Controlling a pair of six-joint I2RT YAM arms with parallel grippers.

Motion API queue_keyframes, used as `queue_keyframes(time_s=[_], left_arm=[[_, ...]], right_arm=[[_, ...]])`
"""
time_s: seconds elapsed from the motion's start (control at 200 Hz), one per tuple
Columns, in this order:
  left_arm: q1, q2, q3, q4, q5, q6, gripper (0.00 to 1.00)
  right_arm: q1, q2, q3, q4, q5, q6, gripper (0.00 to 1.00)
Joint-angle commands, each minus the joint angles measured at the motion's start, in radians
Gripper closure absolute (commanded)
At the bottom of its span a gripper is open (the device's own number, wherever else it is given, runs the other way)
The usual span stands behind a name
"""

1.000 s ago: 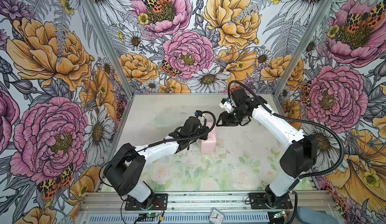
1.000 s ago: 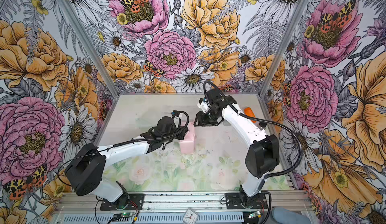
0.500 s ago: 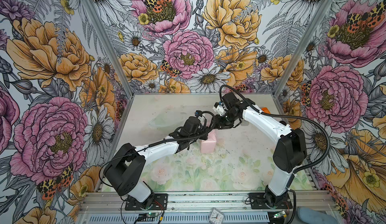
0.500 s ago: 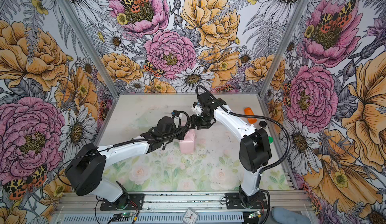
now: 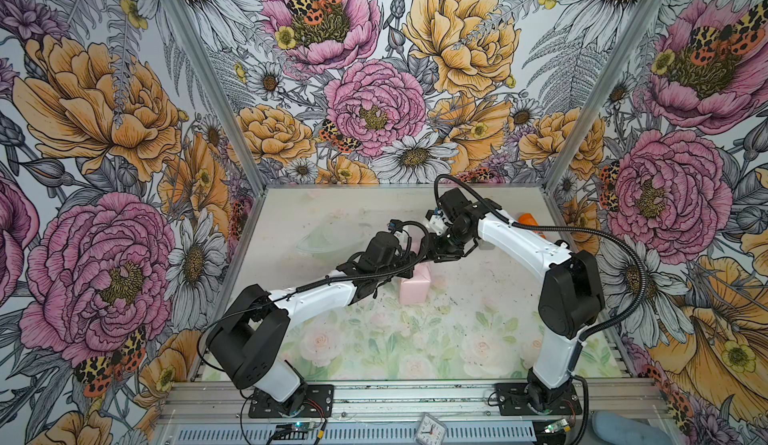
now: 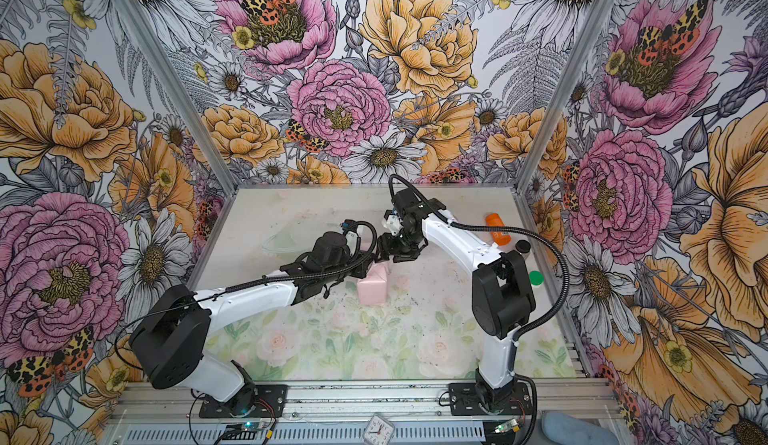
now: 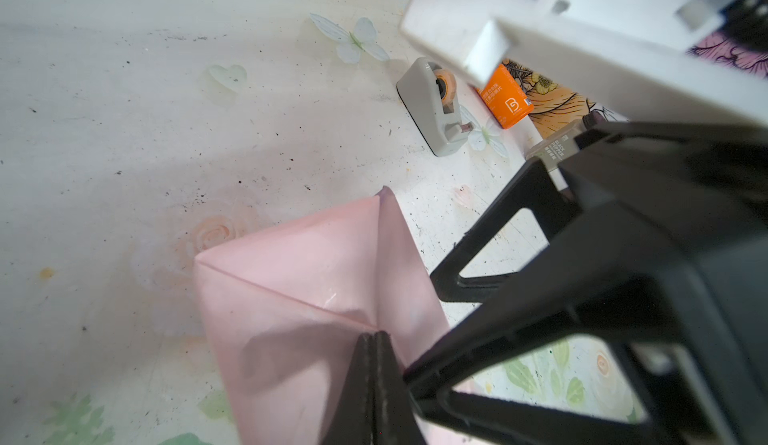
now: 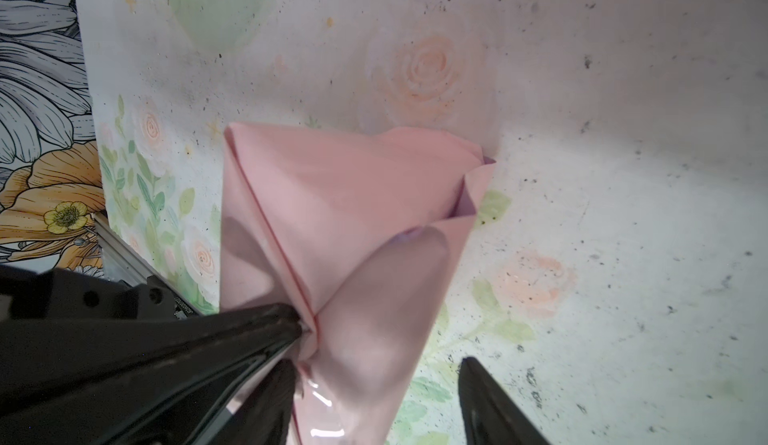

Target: Wrap the gift box in paper

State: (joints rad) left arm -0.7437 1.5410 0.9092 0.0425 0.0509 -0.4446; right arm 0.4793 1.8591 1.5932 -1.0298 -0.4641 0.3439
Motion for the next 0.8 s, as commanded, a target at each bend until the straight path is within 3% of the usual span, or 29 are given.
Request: queue_keyframes(time_s=[0.0,0.33,0.515,0.62,0.7,0.795], left_arm=[[-0.008,0.02,0.018,-0.047,-0.023,0.016,1.0],[-0.008,0.016,0.02,-0.053,-0.03,0.02,1.0],[0.001,-0.02,0.026,-0.057,-0.031,0.013,0.84],[0.016,-0.066,0.03,-0.061,-0.032,0.005,0.81],[0.027,-0.099,0.022,-0.051,-0.026,-0.002,0.82],[0.035,-0.116,0.016,-0.04,-0.004,-0.005,0.94]], right_arm=[[0.007,0.012,0.004,0.017,0.008,-0.004,0.35],[-0.008,0.011,-0.069,0.016,0.068,0.022,0.39],[-0.009,0.011,-0.11,0.016,0.081,0.027,0.48],[-0.012,0.003,-0.119,0.017,0.079,0.028,0.51],[-0.011,-0.003,-0.119,0.017,0.076,0.028,0.52],[-0.011,-0.006,-0.118,0.022,0.07,0.03,0.53]])
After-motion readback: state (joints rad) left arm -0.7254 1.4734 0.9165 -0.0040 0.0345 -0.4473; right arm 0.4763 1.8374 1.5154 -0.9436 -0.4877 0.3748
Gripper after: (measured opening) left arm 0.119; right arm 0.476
